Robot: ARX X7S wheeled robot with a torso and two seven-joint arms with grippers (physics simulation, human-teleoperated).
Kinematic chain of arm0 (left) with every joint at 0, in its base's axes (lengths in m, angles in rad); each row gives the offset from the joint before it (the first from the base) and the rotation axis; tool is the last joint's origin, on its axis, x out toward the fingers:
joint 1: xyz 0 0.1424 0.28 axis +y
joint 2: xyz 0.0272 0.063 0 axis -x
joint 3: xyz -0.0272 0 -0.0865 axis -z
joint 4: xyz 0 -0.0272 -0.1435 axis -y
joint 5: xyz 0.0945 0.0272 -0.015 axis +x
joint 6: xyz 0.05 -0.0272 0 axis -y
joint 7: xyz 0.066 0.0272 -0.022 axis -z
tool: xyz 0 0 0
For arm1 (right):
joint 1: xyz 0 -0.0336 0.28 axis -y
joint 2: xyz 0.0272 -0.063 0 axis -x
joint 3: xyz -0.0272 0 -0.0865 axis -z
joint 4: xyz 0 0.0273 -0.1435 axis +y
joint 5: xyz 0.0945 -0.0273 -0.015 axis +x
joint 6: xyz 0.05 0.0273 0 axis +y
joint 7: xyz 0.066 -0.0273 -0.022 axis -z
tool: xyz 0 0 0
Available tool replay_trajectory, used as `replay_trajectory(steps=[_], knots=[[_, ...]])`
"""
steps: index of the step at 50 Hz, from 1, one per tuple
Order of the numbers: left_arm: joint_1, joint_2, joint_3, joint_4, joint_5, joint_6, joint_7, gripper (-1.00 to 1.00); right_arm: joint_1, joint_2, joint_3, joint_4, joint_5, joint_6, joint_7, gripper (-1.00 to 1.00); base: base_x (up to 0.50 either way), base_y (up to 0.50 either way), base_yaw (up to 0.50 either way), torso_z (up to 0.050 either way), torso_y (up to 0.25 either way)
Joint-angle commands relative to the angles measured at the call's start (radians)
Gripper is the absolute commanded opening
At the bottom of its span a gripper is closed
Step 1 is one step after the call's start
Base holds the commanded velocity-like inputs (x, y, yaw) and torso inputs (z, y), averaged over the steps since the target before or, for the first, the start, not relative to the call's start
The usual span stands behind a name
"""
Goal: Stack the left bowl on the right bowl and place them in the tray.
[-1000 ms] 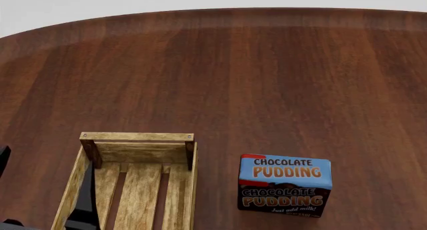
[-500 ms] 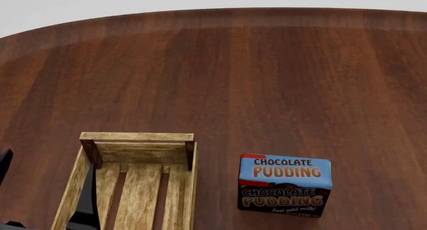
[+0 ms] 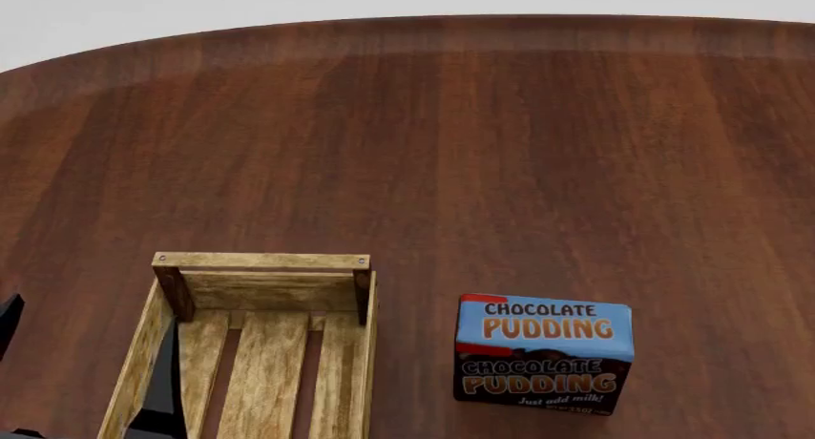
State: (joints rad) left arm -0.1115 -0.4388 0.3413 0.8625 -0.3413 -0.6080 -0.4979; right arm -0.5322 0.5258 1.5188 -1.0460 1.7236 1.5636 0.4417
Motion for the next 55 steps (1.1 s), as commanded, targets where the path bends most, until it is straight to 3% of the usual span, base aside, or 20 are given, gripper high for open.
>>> replay_trajectory(steps=[1,8,10,12,24,34,47,55], knots=[[0.010,-0.004,-0.002,-0.012,-0.001,0.019,0.001,1.00,0.034,-0.011,-0.094,-0.001,-0.048,0.005,0.014,1.00,0.00,0.00,0.00,0.000,0.000],[0.008,-0.007,-0.001,-0.015,-0.001,0.020,0.000,1.00,0.044,-0.026,-0.145,-0.001,-0.146,-0.003,-0.041,1.00,0.00,0.00,0.00,0.000,0.000],[0.007,-0.006,0.000,-0.015,-0.002,0.020,0.000,1.00,-0.155,-0.036,-0.311,-0.001,-0.394,-0.287,-0.147,1.00,0.00,0.00,0.00,0.000,0.000],[0.005,-0.006,0.004,-0.016,0.000,0.020,-0.001,1.00,-0.202,-0.068,-0.378,0.006,-0.504,-0.366,-0.199,1.00,0.00,0.00,0.00,0.000,0.000],[-0.019,-0.001,0.015,-0.013,-0.005,-0.001,-0.004,1.00,-0.158,-0.097,-0.499,0.072,-0.651,-0.397,-0.253,1.00,0.00,0.00,0.00,0.000,0.000],[-0.004,-0.006,0.016,-0.023,-0.002,0.020,-0.005,1.00,-0.099,-0.079,-0.555,0.088,-0.645,-0.372,-0.216,1.00,0.00,0.00,0.00,0.000,0.000],[0.005,-0.009,0.017,-0.034,-0.001,0.037,-0.005,1.00,-0.032,-0.036,-0.489,0.111,-0.460,-0.298,-0.085,1.00,0.00,0.00,0.00,0.000,0.000],[0.007,-0.010,0.022,-0.037,0.001,0.041,-0.007,1.00,-0.024,-0.055,-0.554,0.143,-0.542,-0.331,-0.125,1.00,0.00,0.00,0.00,0.000,0.000]])
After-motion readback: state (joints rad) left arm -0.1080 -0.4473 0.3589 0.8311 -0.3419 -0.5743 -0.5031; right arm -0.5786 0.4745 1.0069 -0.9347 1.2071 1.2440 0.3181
